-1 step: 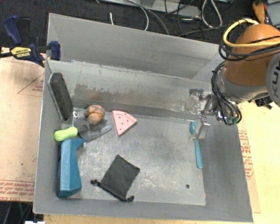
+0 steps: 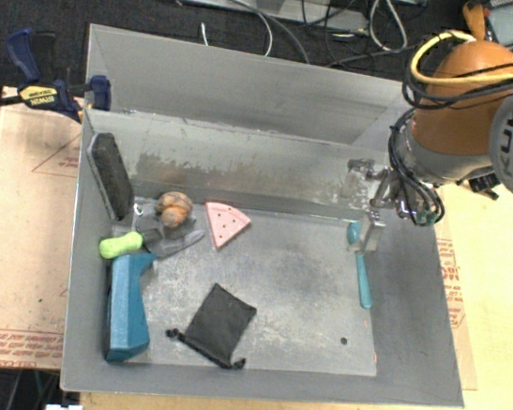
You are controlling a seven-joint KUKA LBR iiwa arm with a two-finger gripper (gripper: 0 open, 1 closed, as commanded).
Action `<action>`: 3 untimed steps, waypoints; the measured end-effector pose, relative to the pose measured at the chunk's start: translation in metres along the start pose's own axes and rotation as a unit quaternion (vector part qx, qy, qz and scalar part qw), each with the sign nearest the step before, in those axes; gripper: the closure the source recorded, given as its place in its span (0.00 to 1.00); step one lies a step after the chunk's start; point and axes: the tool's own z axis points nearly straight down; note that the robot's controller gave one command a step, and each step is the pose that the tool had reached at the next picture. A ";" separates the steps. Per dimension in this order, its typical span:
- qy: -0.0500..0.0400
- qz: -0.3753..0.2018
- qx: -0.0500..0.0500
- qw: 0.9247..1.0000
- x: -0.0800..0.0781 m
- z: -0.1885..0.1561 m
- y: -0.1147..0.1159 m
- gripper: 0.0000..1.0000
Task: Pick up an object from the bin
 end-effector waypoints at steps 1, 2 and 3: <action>-0.002 0.007 0.000 1.000 0.020 0.063 0.038 0.00; -0.004 -0.059 0.001 0.998 0.042 0.097 0.070 0.00; 0.000 -0.102 0.000 0.995 0.072 0.038 0.097 0.00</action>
Offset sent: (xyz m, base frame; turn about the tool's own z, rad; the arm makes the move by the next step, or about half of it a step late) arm -0.0474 0.0768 -0.1005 -0.1391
